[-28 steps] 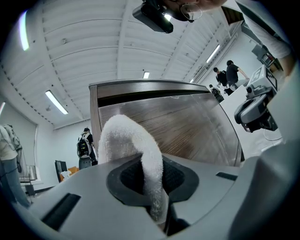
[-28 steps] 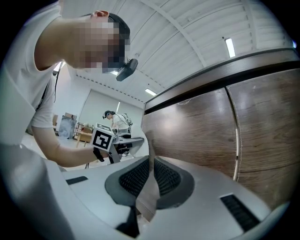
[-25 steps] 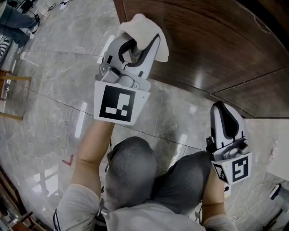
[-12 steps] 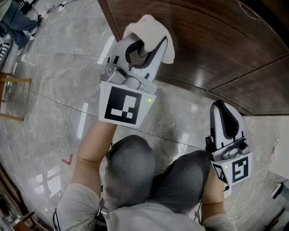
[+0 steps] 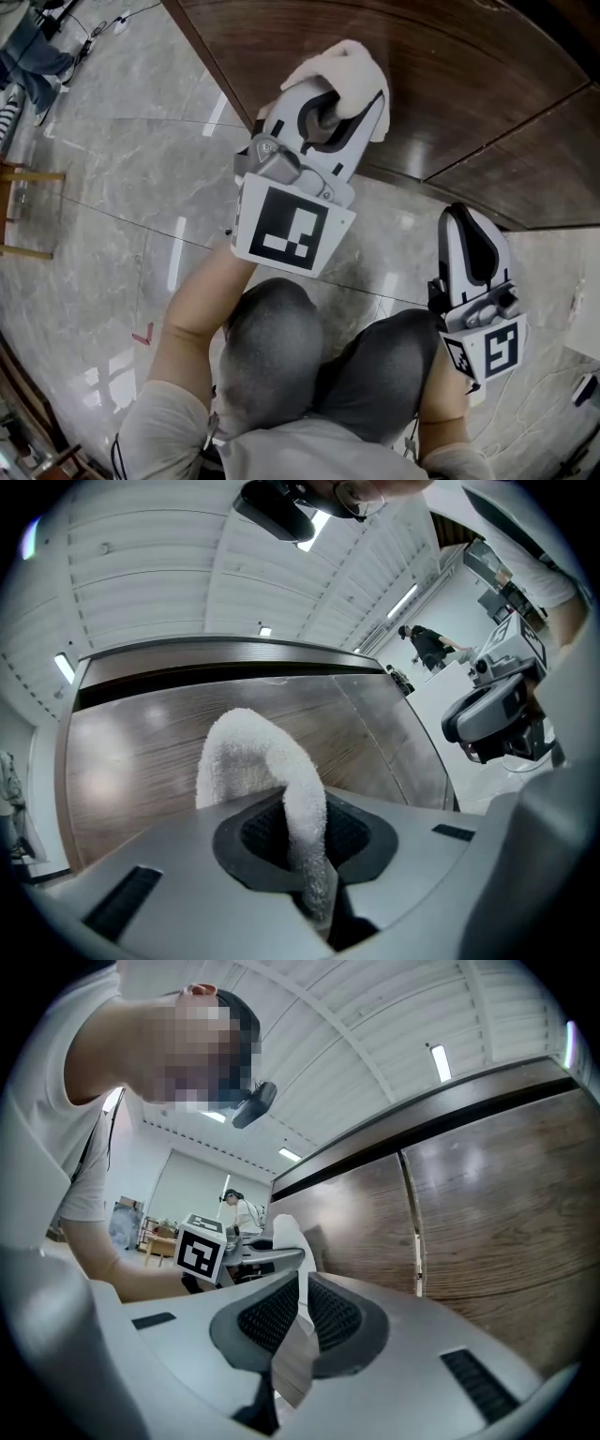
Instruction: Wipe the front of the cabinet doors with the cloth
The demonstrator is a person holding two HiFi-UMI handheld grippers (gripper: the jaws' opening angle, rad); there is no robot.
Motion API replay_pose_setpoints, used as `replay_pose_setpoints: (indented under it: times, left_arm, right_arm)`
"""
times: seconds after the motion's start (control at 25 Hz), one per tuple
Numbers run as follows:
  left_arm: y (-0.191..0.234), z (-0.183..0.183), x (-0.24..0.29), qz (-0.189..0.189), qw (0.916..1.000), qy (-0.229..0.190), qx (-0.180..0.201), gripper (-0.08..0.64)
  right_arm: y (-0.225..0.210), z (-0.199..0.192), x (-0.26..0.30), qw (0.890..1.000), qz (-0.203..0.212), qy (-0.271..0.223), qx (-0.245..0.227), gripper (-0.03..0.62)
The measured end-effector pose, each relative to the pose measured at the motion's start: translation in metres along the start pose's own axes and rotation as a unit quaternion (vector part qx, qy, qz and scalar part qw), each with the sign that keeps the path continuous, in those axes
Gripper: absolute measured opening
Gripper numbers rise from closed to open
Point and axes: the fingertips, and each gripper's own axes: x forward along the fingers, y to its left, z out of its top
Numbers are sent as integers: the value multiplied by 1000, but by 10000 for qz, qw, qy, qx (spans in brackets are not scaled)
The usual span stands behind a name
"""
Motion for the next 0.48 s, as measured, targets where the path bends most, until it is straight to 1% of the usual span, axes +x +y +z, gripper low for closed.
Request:
replay_pose_setpoints:
  times: [0.2, 0.48]
  left_arm:
    - [-32, 17, 21, -293, 9991, -304, -12, 60]
    - [-58, 25, 39, -473, 9981, -381, -22, 60]
  right_arm:
    - [-7, 1, -8, 10000, -45, -28, 31, 52]
    - [-26, 1, -25, 9996, -240, -122, 103, 52]
